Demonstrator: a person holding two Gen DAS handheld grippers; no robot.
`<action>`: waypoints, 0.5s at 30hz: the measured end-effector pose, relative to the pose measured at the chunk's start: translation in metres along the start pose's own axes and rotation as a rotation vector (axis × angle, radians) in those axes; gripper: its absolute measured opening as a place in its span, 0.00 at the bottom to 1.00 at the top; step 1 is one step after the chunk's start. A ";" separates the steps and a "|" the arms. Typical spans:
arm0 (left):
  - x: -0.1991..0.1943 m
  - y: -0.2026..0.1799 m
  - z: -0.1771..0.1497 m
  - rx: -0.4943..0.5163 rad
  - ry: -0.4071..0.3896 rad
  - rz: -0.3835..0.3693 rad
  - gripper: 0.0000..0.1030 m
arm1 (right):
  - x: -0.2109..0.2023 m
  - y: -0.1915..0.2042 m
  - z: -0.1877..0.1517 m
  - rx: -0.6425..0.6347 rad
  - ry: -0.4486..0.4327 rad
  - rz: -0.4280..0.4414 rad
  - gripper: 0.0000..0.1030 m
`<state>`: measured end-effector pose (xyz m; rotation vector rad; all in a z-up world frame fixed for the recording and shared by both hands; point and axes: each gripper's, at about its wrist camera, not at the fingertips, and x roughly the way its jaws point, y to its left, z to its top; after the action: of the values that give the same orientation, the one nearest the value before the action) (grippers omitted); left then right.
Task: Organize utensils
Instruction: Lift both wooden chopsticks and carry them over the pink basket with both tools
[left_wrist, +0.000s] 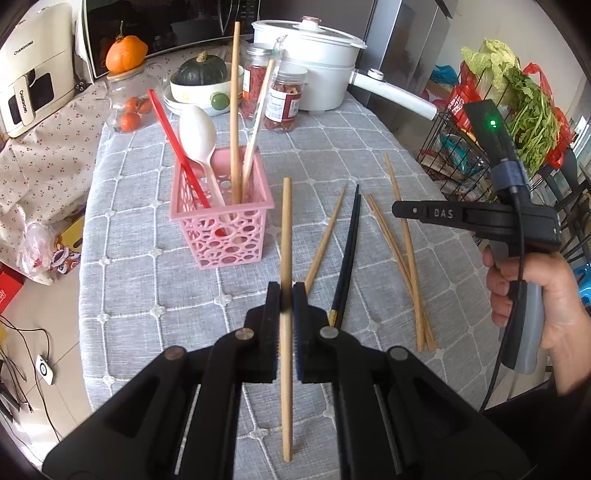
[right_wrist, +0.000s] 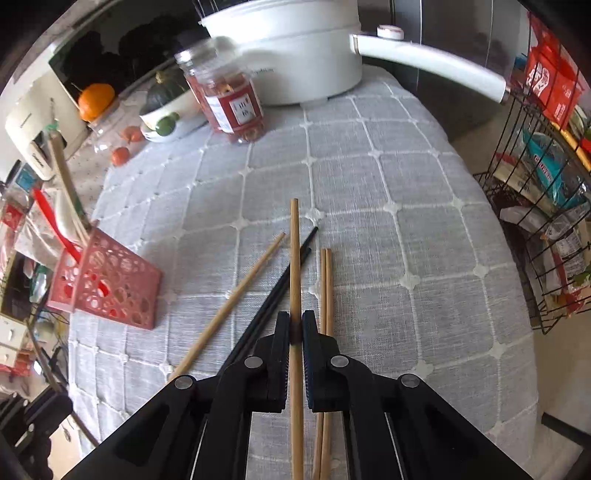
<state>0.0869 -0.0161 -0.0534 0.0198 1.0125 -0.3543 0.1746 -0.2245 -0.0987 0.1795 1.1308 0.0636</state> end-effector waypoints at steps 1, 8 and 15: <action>-0.002 -0.001 0.000 0.001 -0.008 0.000 0.07 | -0.009 -0.001 -0.001 -0.007 -0.020 0.011 0.06; -0.021 -0.001 0.000 -0.008 -0.075 0.008 0.07 | -0.064 -0.001 -0.013 -0.046 -0.159 0.090 0.06; -0.044 0.002 0.002 -0.024 -0.158 0.009 0.07 | -0.117 0.006 -0.028 -0.085 -0.292 0.156 0.06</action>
<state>0.0683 -0.0023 -0.0157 -0.0245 0.8602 -0.3302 0.0997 -0.2325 -0.0042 0.1943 0.8195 0.2173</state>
